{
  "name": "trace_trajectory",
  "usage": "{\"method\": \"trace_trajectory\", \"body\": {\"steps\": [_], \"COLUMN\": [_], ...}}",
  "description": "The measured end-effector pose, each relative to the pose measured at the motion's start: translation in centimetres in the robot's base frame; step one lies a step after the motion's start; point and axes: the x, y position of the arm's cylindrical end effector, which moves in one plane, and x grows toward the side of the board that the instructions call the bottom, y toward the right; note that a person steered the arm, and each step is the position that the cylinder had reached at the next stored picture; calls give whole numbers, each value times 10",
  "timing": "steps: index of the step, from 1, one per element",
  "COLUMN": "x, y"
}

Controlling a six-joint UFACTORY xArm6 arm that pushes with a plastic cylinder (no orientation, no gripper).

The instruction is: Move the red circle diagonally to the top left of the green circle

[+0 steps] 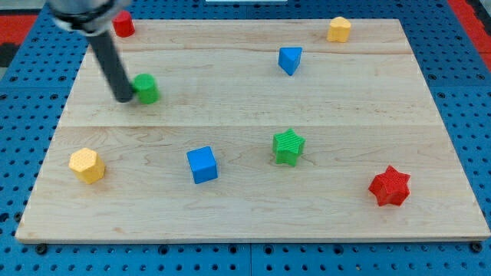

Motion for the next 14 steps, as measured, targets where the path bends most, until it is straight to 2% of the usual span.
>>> {"method": "trace_trajectory", "body": {"steps": [3,4,5,6,8,9,10,13,14], "x": [-28,-30,-81,-136,-195,-196,-195,-187,-168], "y": [56,18,-92,-127,-124,-86,6,91,88]}}
